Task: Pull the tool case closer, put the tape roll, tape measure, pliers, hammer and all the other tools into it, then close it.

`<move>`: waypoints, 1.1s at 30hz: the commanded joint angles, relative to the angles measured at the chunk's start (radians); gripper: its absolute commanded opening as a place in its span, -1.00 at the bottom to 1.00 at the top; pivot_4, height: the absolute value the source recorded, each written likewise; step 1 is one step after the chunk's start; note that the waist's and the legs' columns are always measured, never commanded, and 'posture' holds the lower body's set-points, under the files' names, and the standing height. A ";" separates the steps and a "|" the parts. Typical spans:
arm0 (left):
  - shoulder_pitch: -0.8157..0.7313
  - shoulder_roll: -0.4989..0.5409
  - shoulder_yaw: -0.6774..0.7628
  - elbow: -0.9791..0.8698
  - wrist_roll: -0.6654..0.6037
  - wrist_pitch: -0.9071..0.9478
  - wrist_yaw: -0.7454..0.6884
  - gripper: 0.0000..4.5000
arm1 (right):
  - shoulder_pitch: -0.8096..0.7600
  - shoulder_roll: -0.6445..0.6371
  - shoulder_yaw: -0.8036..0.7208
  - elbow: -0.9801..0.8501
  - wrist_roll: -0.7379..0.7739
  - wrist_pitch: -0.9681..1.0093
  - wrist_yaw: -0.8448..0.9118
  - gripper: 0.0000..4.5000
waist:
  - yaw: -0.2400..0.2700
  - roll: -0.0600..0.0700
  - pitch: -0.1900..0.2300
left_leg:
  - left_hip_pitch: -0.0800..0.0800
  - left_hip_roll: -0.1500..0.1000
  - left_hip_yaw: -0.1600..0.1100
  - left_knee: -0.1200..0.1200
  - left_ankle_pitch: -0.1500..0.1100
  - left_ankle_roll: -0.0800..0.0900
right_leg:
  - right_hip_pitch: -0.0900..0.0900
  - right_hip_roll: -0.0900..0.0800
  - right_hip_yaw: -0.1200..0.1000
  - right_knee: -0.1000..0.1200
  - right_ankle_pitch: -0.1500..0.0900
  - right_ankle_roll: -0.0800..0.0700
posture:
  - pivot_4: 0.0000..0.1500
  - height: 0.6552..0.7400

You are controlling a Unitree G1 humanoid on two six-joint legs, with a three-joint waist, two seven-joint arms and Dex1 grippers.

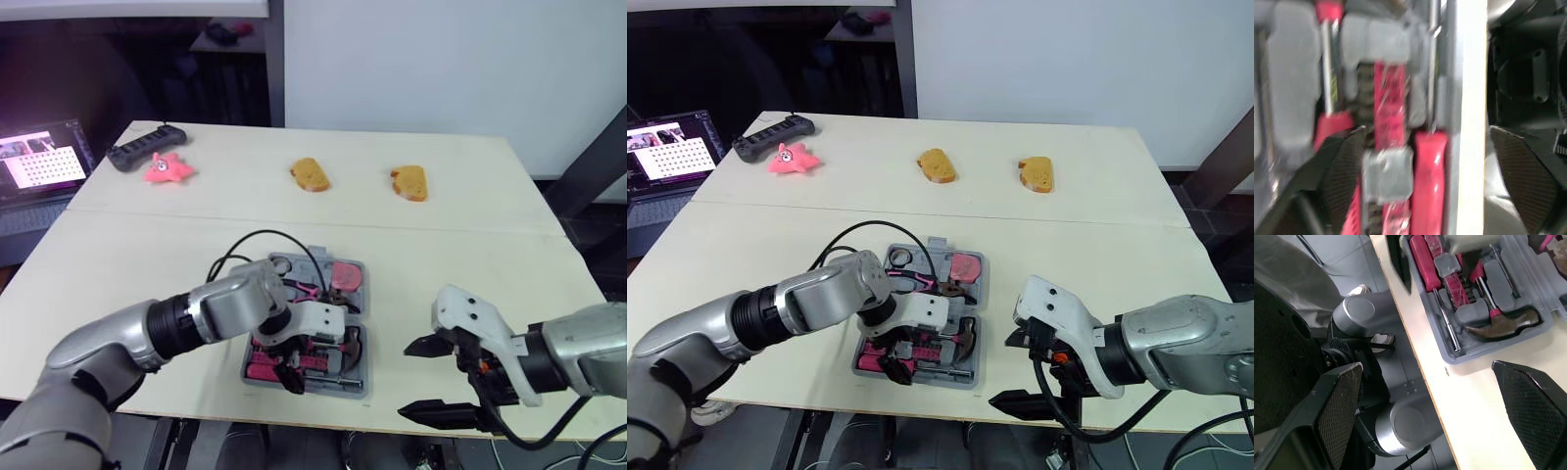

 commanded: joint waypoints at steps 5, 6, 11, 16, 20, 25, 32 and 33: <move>0.136 0.092 0.264 -0.005 -0.066 -0.236 -0.014 0.83 | -0.024 0.009 0.011 -0.003 -0.043 -0.034 0.057 1.00 | 0.003 0.000 0.000 | 0.000 0.000 0.000 0.000 0.000 0.000 | 0.000 0.000 0.000 0.000 0.000 0.000 | 1.00 0.25; 0.178 0.107 0.307 -0.005 -0.067 -0.319 -0.016 0.83 | -0.035 0.012 0.021 -0.001 -0.055 -0.039 0.067 1.00 | 0.003 0.000 0.000 | 0.000 0.000 0.000 0.000 0.000 0.000 | 0.000 0.000 0.000 0.000 0.000 0.000 | 1.00 0.25; 0.393 0.139 0.507 0.025 -0.137 -0.665 -0.095 0.47 | -0.105 0.036 0.090 0.019 -0.118 -0.050 0.109 1.00 | 0.002 0.001 -0.001 | 0.001 0.001 0.001 0.000 0.000 0.000 | 0.000 0.000 0.000 0.000 0.000 0.000 | 1.00 0.25; 0.514 0.101 0.585 0.076 -0.176 -0.795 -0.140 -0.70 | -0.164 0.060 0.144 0.039 -0.176 -0.041 0.145 1.00 | 0.006 0.001 -0.001 | 0.001 0.001 0.003 0.000 0.000 0.000 | 0.001 -0.001 0.000 0.000 -0.002 -0.003 | 1.00 0.25; 0.569 0.057 0.585 0.148 -0.103 -0.944 -0.120 -0.98 | -0.186 0.070 0.160 0.046 -0.200 -0.033 0.167 1.00 | 0.004 0.002 -0.001 | 0.001 0.001 0.003 0.000 0.000 0.000 | 0.000 -0.001 0.000 0.000 -0.001 -0.002 | 1.00 0.25; 0.582 0.012 0.575 0.232 -0.026 -1.066 -0.101 -0.98 | -0.198 0.072 0.161 0.048 -0.210 -0.025 0.185 1.00 | 0.004 0.002 -0.001 | 0.002 0.001 0.003 0.000 0.000 0.000 | 0.000 -0.001 0.001 0.000 0.000 -0.001 | 1.00 0.25; 0.649 -0.002 0.484 0.324 0.148 -1.230 -0.079 -0.98 | -0.192 0.072 0.155 0.047 -0.221 -0.015 0.197 1.00 | 0.002 0.003 -0.002 | 0.002 0.001 0.003 0.000 0.000 0.000 | 0.000 -0.001 0.001 0.000 0.000 -0.001 | 1.00 0.25; 0.660 -0.003 0.472 0.345 0.168 -1.253 -0.079 -0.98 | -0.192 0.075 0.154 0.047 -0.225 -0.015 0.196 1.00 | 0.003 0.004 -0.003 | 0.002 0.001 0.003 0.000 0.000 0.000 | 0.000 -0.001 0.001 0.000 0.000 -0.001 | 1.00 0.25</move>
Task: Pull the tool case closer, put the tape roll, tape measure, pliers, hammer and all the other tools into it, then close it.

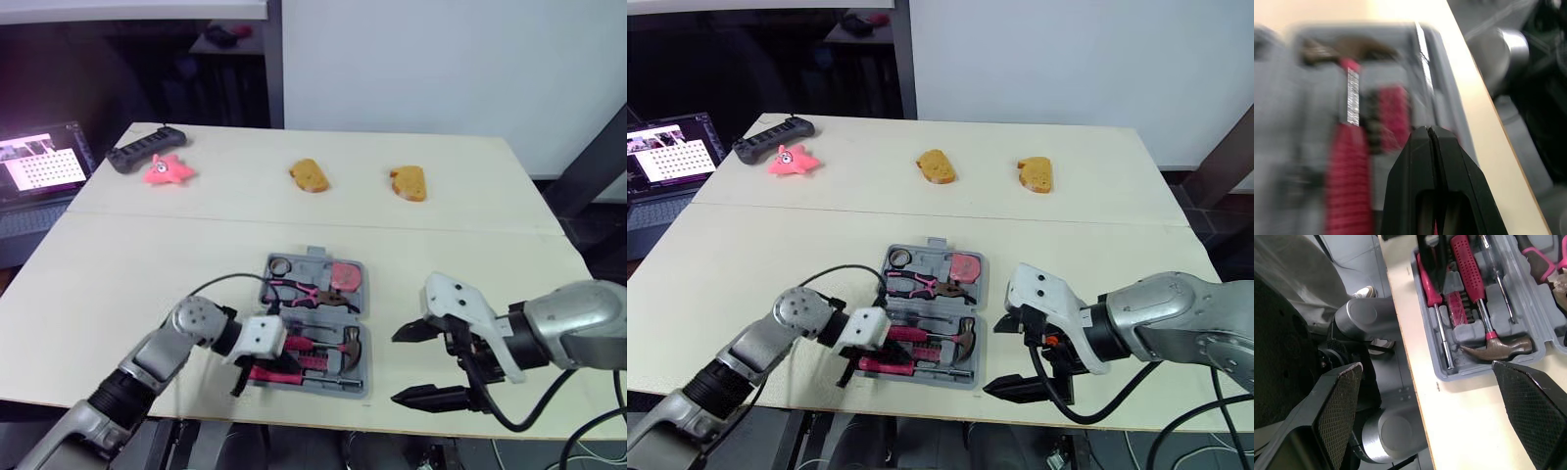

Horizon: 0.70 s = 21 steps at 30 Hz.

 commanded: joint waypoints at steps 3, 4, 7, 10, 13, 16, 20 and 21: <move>0.034 -0.006 -0.065 0.095 0.109 -0.102 0.011 -0.98 | -0.002 0.011 -0.025 -0.009 -0.013 -0.005 0.003 1.00 | 0.003 0.004 -0.005 | 0.000 0.000 0.000 0.000 0.000 0.000 | 0.001 0.000 0.000 0.000 0.000 0.000 | 1.00 0.25; 0.030 -0.012 -0.058 0.105 0.103 -0.099 0.013 -0.98 | 0.000 0.016 -0.025 -0.011 -0.017 -0.007 0.001 1.00 | 0.003 0.006 -0.006 | 0.001 0.000 0.001 0.000 0.000 0.000 | 0.001 0.000 0.000 0.000 0.000 0.000 | 1.00 0.25; 0.014 -0.019 -0.035 0.114 0.079 -0.087 0.003 -0.98 | 0.001 0.033 -0.021 -0.011 -0.027 -0.012 -0.002 1.00 | 0.002 0.009 -0.009 | 0.003 0.000 0.001 0.000 0.000 0.001 | 0.003 0.000 0.001 0.000 -0.001 -0.001 | 1.00 0.25; 0.008 -0.012 -0.007 0.094 0.038 -0.056 -0.016 -0.98 | 0.009 0.046 -0.026 -0.013 -0.034 -0.016 0.003 1.00 | 0.000 0.011 -0.011 | 0.004 0.000 0.001 -0.001 -0.001 0.001 | 0.003 0.000 0.001 0.000 -0.002 -0.002 | 1.00 0.25; -0.004 0.024 0.102 -0.011 -0.128 0.117 -0.057 -0.98 | 0.043 0.054 -0.049 -0.012 -0.053 -0.033 0.027 1.00 | -0.006 0.011 -0.011 | 0.005 0.000 0.001 -0.001 -0.002 0.003 | 0.003 0.001 0.001 0.000 -0.001 -0.001 | 1.00 0.25; -0.017 0.064 0.192 -0.073 -0.241 0.258 -0.067 -0.98 | 0.075 0.055 -0.071 -0.007 -0.079 -0.054 0.056 1.00 | -0.005 0.011 -0.011 | 0.005 0.001 0.001 -0.001 -0.002 0.003 | 0.002 0.001 0.001 0.000 0.000 0.000 | 1.00 0.25; -0.042 0.109 0.335 -0.008 -0.274 0.302 -0.008 -0.98 | 0.150 0.053 -0.096 0.009 -0.167 -0.104 0.112 1.00 | -0.003 0.011 -0.011 | 0.004 0.000 0.001 -0.001 -0.002 0.003 | 0.003 0.001 0.002 0.000 -0.001 0.000 | 1.00 0.25; -0.052 0.120 0.365 0.030 -0.263 0.286 0.009 -0.98 | 0.171 0.058 -0.091 0.018 -0.209 -0.124 0.114 1.00 | -0.003 0.011 -0.011 | 0.005 0.000 0.001 -0.001 -0.002 0.003 | 0.003 0.001 0.002 0.000 -0.001 0.000 | 1.00 0.25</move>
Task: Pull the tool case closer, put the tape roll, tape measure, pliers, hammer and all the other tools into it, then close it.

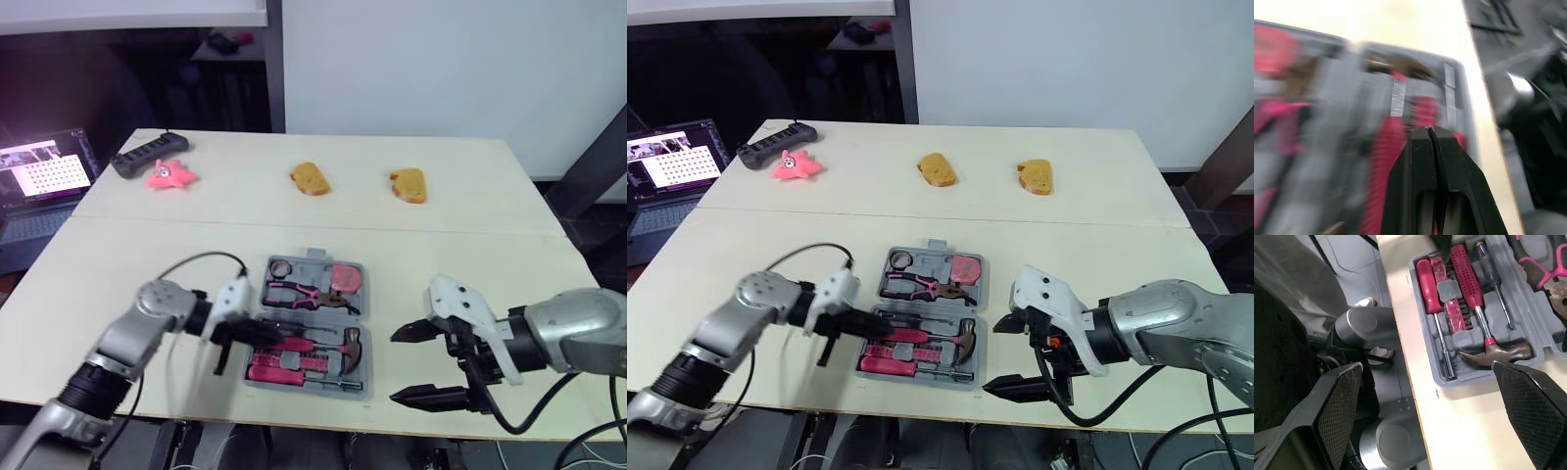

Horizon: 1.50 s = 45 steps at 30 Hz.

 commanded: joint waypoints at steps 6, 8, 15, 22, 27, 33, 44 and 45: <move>-0.023 0.087 0.205 0.231 0.040 -0.132 0.068 -0.98 | 0.159 0.062 0.000 0.045 -0.352 -0.225 0.011 1.00 | -0.003 0.000 0.000 | 0.000 0.000 0.001 0.000 0.000 0.000 | -0.001 0.000 0.000 0.000 -0.001 -0.002 | 1.00 0.25; -0.007 0.098 0.227 0.277 0.057 -0.174 0.084 -0.98 | 0.183 0.107 0.029 0.071 -0.439 -0.295 0.002 1.00 | -0.003 0.000 0.000 | 0.000 0.000 0.001 -0.001 0.000 0.000 | -0.001 0.000 0.000 0.000 -0.001 -0.002 | 1.00 0.25; 0.024 0.093 0.229 0.391 0.066 -0.265 0.015 -1.00 | 0.083 0.282 0.208 0.333 -0.671 -0.512 0.100 0.65 | -0.003 -0.001 0.000 | 0.000 0.000 0.001 0.000 0.000 0.000 | -0.001 0.000 0.001 0.000 -0.001 -0.002 | 1.00 0.25; -0.016 0.027 0.165 0.481 0.122 -0.373 -0.038 -1.00 | -0.006 0.334 0.354 0.587 -0.928 -0.758 0.207 -0.93 | 0.002 -0.001 0.000 | 0.000 0.000 0.002 0.000 0.000 0.000 | -0.001 0.000 0.001 0.000 -0.001 -0.003 | 1.00 0.25; -0.046 -0.050 0.101 0.525 0.201 -0.498 -0.014 -1.00 | -0.069 0.444 0.412 0.731 -1.029 -0.868 0.219 -0.97 | 0.001 0.000 0.000 | 0.000 0.000 0.002 0.000 0.000 0.000 | -0.001 0.000 0.001 0.000 0.000 0.000 | 1.00 0.25; -0.061 -0.131 0.076 0.536 0.203 -0.494 0.010 -1.00 | -0.110 0.541 0.436 0.831 -1.081 -0.907 0.231 -0.97 | 0.000 0.000 0.000 | 0.001 0.000 0.002 0.000 0.000 0.000 | -0.001 0.001 0.001 0.000 0.001 0.001 | 1.00 0.25; -0.089 -0.179 0.054 0.596 0.268 -0.545 0.081 -1.00 | -0.138 0.670 0.446 0.855 -1.110 -0.891 0.242 -0.97 | -0.008 0.000 0.000 | 0.003 0.000 0.002 -0.001 0.000 0.000 | 0.001 0.001 0.002 0.000 0.001 0.001 | 1.00 0.25; -0.091 -0.175 0.057 0.605 0.267 -0.550 0.080 -1.00 | -0.138 0.668 0.447 0.858 -1.120 -0.894 0.245 -0.97 | -0.014 0.000 0.000 | 0.004 0.000 0.002 -0.001 0.000 0.000 | 0.001 0.002 0.002 0.000 0.001 0.001 | 1.00 0.25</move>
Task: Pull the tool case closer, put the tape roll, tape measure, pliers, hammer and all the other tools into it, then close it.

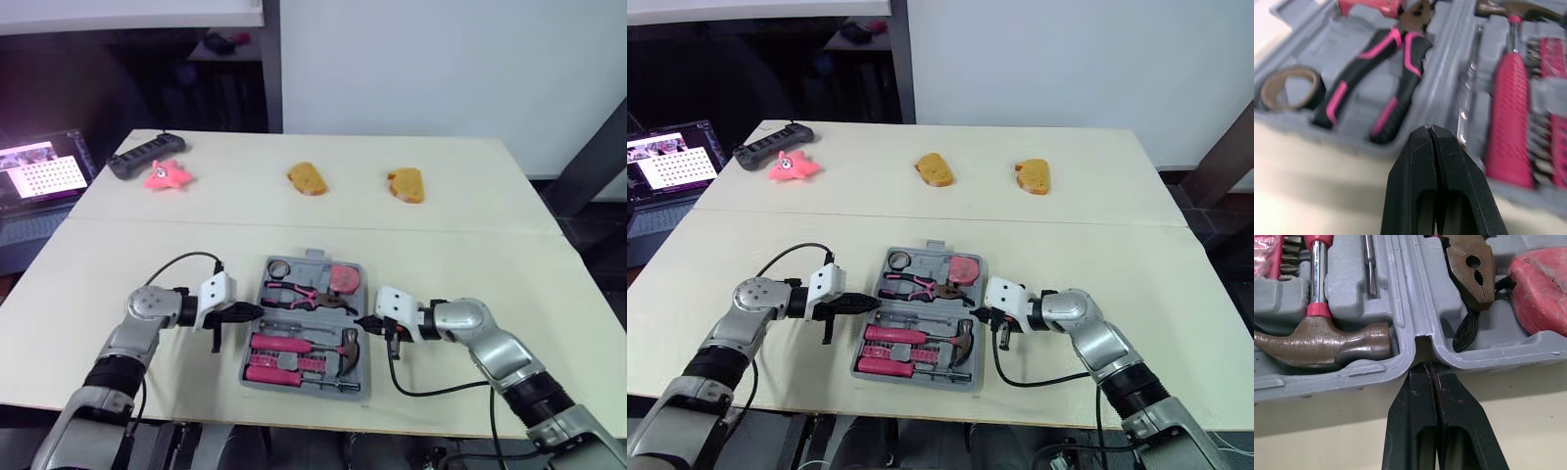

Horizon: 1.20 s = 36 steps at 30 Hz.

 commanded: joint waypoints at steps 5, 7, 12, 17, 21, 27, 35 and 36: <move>0.010 0.046 0.029 0.010 -0.032 0.011 -0.034 -1.00 | 0.010 -0.003 -0.018 -0.046 -0.004 -0.010 0.030 -0.97 | -0.021 0.000 0.000 | 0.001 0.000 0.000 -0.001 0.000 0.000 | 0.001 0.000 0.000 0.000 0.000 0.000 | 1.00 0.25; 0.010 0.072 0.046 0.033 -0.044 0.006 -0.051 -1.00 | 0.021 -0.015 -0.033 -0.048 -0.002 -0.009 0.031 -0.97 | -0.020 0.000 0.000 | 0.001 0.000 0.000 -0.001 0.000 0.000 | 0.001 0.000 0.000 0.000 0.000 0.000 | 1.00 0.25; -0.006 0.105 0.045 0.116 -0.015 -0.038 -0.037 -1.00 | 0.032 -0.028 -0.050 -0.052 -0.003 -0.011 0.034 -0.97 | -0.019 0.000 0.000 | 0.001 0.000 0.000 -0.001 0.000 0.000 | 0.001 0.000 0.001 0.000 0.000 0.000 | 1.00 0.25; -0.035 0.072 0.034 0.189 0.000 -0.034 -0.025 -1.00 | 0.020 -0.017 -0.047 -0.047 -0.008 -0.010 0.035 -0.97 | -0.016 0.000 0.000 | 0.001 0.000 0.000 -0.001 0.000 0.000 | 0.001 0.000 0.000 0.000 0.000 0.000 | 1.00 0.25; -0.060 0.018 0.018 0.210 0.013 -0.039 -0.028 -1.00 | 0.005 -0.003 -0.040 -0.037 -0.014 -0.013 0.036 -0.97 | -0.015 0.000 0.000 | 0.001 0.000 0.000 -0.001 0.000 0.000 | 0.001 0.000 0.000 0.000 0.000 0.000 | 1.00 0.25; -0.067 -0.041 -0.001 0.178 0.012 -0.012 -0.039 -1.00 | -0.020 0.020 -0.033 -0.035 -0.018 -0.009 0.038 -0.97 | -0.017 0.000 0.000 | 0.001 0.000 0.000 -0.001 0.000 0.000 | 0.001 0.000 0.000 0.000 0.000 0.000 | 1.00 0.25; -0.020 -0.029 0.000 0.112 0.005 0.043 -0.055 -1.00 | -0.015 0.061 -0.020 -0.046 -0.022 0.008 0.044 -0.97 | -0.020 0.000 0.000 | 0.001 0.000 0.000 -0.001 0.000 0.000 | 0.001 0.000 0.000 0.000 0.000 0.000 | 1.00 0.25; -0.009 -0.025 0.002 0.094 0.001 0.054 -0.058 -1.00 | -0.009 0.063 -0.019 -0.057 -0.020 0.015 0.046 -0.97 | -0.020 0.000 0.000 | 0.001 0.000 0.000 -0.001 0.000 0.000 | 0.001 0.000 0.001 0.000 0.000 0.000 | 1.00 0.25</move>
